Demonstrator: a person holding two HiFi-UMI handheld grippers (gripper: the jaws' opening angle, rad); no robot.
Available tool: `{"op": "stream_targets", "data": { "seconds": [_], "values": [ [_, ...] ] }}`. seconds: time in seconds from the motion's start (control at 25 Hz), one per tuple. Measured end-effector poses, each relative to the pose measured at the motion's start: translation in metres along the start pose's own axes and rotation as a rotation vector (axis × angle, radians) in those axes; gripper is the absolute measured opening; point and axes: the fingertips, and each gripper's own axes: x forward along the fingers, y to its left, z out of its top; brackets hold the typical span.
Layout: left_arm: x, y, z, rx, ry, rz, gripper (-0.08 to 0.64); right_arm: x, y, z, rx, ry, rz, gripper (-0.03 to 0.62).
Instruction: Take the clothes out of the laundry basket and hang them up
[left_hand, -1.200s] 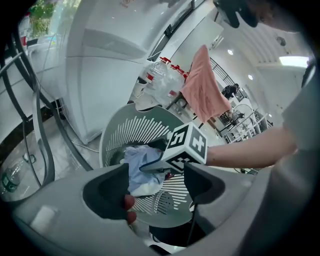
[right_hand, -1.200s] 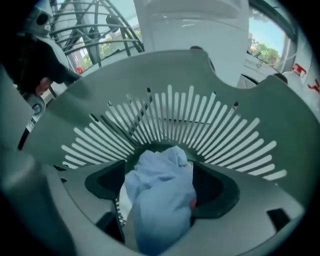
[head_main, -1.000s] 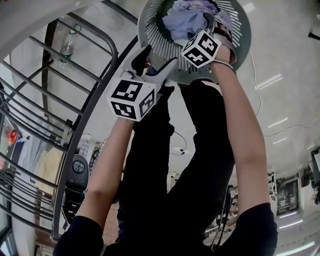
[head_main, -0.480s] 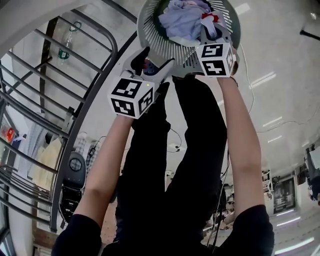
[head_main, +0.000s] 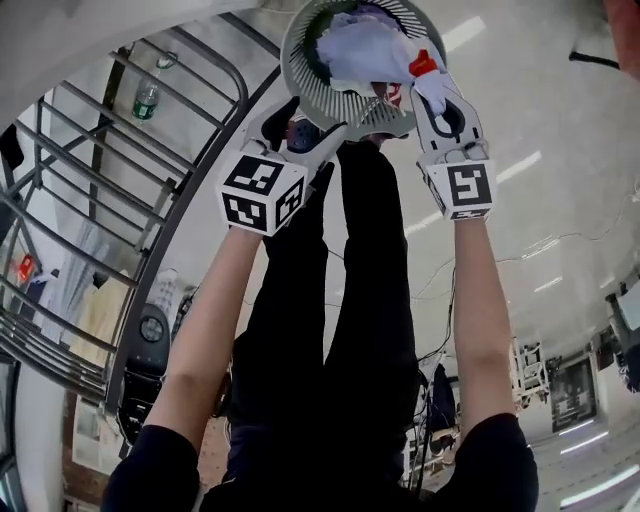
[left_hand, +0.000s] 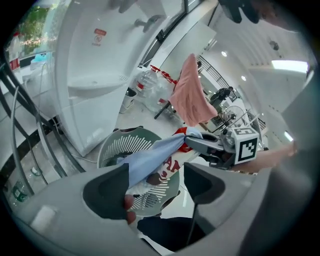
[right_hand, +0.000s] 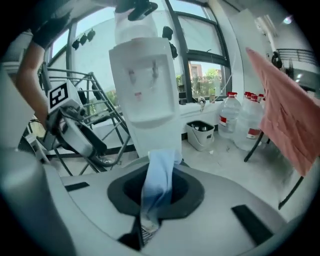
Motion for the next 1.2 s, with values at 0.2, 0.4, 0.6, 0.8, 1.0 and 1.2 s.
{"op": "stream_targets", "data": {
  "seconds": [0.2, 0.4, 0.6, 0.8, 1.0, 1.2],
  "values": [
    [-0.030, -0.039, 0.037, 0.155, -0.029, -0.100, 0.345, -0.042, 0.034, 0.079, -0.062, -0.133, 0.069, 0.031],
    [-0.059, -0.060, 0.071, 0.200, -0.042, -0.119, 0.345, -0.081, 0.070, 0.140, -0.052, -0.200, 0.142, 0.029],
    [-0.102, -0.079, 0.077, 0.258, -0.056, -0.172, 0.345, -0.121, 0.097, 0.201, -0.086, -0.237, 0.141, 0.029],
    [-0.140, -0.106, 0.055, 0.333, -0.039, -0.220, 0.345, -0.163, 0.101, 0.258, -0.062, -0.243, 0.091, 0.029],
    [-0.163, -0.143, 0.074, 0.416, -0.119, -0.238, 0.346, -0.213, 0.107, 0.334, -0.095, -0.294, 0.012, 0.029],
    [-0.193, -0.189, 0.125, 0.478, -0.250, -0.300, 0.345, -0.256, 0.125, 0.391, -0.132, -0.326, -0.018, 0.029]
  ]
}}
